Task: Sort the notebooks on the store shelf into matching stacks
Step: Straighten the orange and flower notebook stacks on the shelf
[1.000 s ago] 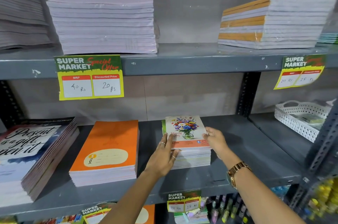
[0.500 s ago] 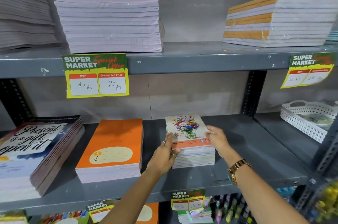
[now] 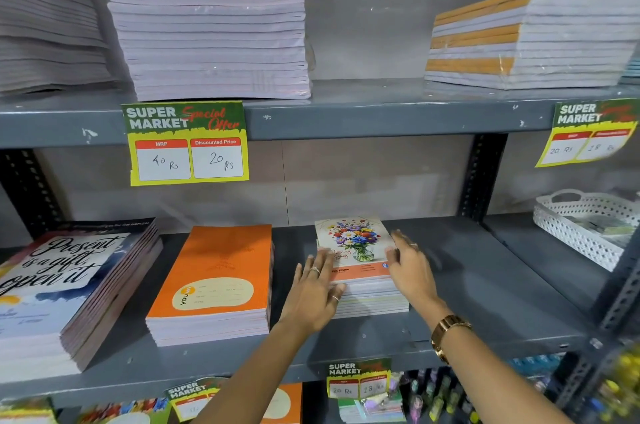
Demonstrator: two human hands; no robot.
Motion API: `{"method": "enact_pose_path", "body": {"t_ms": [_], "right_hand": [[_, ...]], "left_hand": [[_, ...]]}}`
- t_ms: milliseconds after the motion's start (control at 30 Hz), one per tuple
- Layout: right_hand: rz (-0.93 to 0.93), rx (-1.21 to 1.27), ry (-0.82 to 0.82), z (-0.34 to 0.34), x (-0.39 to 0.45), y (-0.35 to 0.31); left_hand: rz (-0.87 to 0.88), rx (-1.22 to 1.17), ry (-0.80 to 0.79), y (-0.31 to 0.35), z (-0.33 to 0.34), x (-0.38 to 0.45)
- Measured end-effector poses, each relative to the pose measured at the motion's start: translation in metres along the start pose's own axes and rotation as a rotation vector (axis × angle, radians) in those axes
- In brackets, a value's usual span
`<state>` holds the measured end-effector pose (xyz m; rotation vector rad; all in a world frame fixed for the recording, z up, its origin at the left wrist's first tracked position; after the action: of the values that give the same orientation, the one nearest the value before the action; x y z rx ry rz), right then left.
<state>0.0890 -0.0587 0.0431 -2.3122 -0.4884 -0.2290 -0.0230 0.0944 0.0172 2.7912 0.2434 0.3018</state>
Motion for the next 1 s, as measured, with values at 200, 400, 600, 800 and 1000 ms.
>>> {"method": "enact_pose_path", "body": {"t_ms": [200, 400, 600, 800, 1000], "right_hand": [[-0.401, -0.336, -0.053, 0.003, -0.012, 0.010], [-0.354, -0.353, -0.147, -0.001, -0.024, 0.020], [-0.378, -0.345, -0.057, 0.005, -0.029, 0.024], [-0.349, -0.402, -0.016, 0.003, -0.036, 0.020], [-0.380, -0.398, 0.026, 0.009, -0.034, 0.027]], "left_hand": [[0.089, 0.053, 0.021, -0.001, 0.003, 0.007], [0.074, -0.085, -0.017, -0.001, 0.006, 0.009], [0.121, -0.114, -0.031, -0.005, 0.005, 0.011], [0.142, -0.133, -0.045, -0.008, 0.005, 0.011], [0.152, -0.152, -0.017, -0.007, 0.004, 0.008]]}}
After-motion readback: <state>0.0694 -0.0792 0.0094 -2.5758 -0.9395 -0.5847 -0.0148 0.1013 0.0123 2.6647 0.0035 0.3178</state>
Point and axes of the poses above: each hand's wrist, its own x-axis towards the middle knuckle, its own z-axis out of the palm, y = z × x, the point moved 1 cm from there along x, towards the middle knuckle, and after that the axes turned 2 degrees about y, right-handed, at the moved point
